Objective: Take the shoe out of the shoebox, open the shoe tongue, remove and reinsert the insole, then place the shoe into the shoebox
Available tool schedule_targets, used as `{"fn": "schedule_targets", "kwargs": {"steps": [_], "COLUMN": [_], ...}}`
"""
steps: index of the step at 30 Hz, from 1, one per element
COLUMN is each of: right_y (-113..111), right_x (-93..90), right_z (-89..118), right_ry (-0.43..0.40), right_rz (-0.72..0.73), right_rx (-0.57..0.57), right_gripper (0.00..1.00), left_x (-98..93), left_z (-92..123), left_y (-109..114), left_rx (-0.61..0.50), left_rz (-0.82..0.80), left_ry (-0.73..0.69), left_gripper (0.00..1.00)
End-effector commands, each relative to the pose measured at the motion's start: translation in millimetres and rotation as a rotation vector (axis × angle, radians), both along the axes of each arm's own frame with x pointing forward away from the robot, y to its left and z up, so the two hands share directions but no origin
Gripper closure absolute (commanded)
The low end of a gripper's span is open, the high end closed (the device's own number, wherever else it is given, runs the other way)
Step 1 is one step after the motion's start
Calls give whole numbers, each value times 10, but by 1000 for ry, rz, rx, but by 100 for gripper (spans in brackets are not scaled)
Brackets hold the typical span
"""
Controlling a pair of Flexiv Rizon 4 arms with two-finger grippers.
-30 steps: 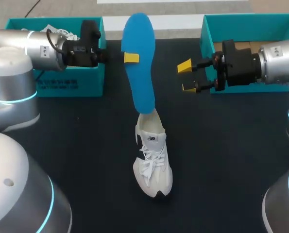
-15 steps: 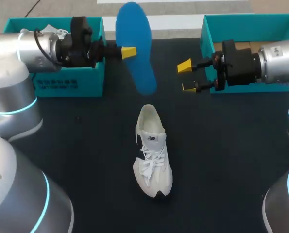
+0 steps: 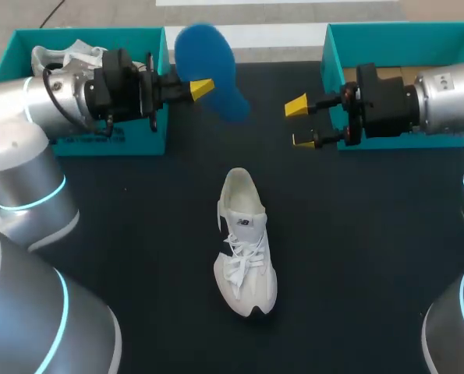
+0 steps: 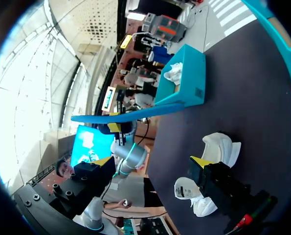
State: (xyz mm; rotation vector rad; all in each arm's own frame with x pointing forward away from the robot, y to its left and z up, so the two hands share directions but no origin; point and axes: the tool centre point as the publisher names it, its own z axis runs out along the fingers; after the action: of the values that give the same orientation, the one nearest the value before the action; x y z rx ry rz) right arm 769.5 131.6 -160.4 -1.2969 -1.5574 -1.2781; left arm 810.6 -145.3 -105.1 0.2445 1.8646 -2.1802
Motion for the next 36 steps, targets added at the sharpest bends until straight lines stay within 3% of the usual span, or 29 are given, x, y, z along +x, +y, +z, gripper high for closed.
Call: {"fn": "schedule_targets", "kwargs": {"steps": [1,8,10,36], "right_y": [22,22,22,22], "right_x": [2,2,2,2], "right_z": [-4,-4,-4,-4], "right_ry": [0,0,0,0], "right_rz": [-2,-2,-2,-2], "right_rx": [0,0,0,0], "right_gripper": [0,0,0,0], "left_x": [26,19,32,32], "left_z": [-98,-122,-90,-90], "left_y": [23,39,26,26], "left_rx": [-158,-65,-11,-11], "left_rz": [-135,-148,-57,-57], "left_ry": [-881,-1170,-1115,-1115], "left_gripper": [100,100,100,100]}}
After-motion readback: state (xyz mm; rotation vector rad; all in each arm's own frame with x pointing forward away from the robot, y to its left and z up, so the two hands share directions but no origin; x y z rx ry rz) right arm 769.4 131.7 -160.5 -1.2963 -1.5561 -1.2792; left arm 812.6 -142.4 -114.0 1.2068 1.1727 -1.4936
